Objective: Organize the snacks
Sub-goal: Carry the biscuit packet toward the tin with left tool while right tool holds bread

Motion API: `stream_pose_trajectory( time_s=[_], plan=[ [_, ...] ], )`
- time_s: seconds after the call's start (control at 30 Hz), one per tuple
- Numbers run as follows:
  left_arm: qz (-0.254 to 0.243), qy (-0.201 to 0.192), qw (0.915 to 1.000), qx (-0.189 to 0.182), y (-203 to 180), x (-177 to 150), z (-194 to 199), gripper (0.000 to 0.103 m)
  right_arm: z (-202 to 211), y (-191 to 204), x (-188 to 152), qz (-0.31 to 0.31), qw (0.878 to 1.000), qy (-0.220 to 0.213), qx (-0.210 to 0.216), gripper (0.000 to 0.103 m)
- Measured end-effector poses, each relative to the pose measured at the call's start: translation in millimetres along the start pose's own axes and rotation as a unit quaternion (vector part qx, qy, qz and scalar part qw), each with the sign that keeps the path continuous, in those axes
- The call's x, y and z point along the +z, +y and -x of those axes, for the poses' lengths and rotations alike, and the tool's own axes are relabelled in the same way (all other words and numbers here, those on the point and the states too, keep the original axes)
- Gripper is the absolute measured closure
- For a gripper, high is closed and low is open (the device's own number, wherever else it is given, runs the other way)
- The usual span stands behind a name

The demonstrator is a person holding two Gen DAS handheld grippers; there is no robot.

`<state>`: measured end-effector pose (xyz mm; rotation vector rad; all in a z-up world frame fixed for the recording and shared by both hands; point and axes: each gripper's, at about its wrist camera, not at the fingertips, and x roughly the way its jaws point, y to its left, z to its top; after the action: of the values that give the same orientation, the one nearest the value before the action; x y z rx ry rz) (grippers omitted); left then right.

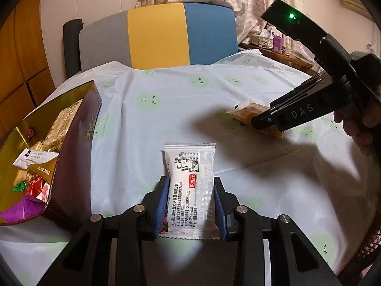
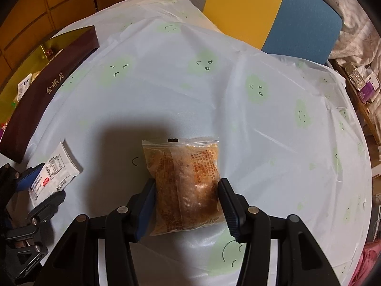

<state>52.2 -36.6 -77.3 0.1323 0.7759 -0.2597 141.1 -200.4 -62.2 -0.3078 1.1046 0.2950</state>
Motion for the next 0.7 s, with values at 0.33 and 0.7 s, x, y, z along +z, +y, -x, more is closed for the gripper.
stream_pose_trajectory(
  time_s=[0.33, 0.7],
  plan=[
    [0.028, 0.028, 0.9992, -0.006, 5.0, 6.4, 4.7, 0.069, -4.6, 6.1, -1.5, 0.014, 1.0, 0.004, -0.011, 0.045],
    [0.059, 0.005, 0.9982, -0.01, 23.0, 19.2, 36.2, 0.07, -5.8, 4.2, -3.6, 0.019, 1.0, -0.002, -0.015, 0.044]
  ],
)
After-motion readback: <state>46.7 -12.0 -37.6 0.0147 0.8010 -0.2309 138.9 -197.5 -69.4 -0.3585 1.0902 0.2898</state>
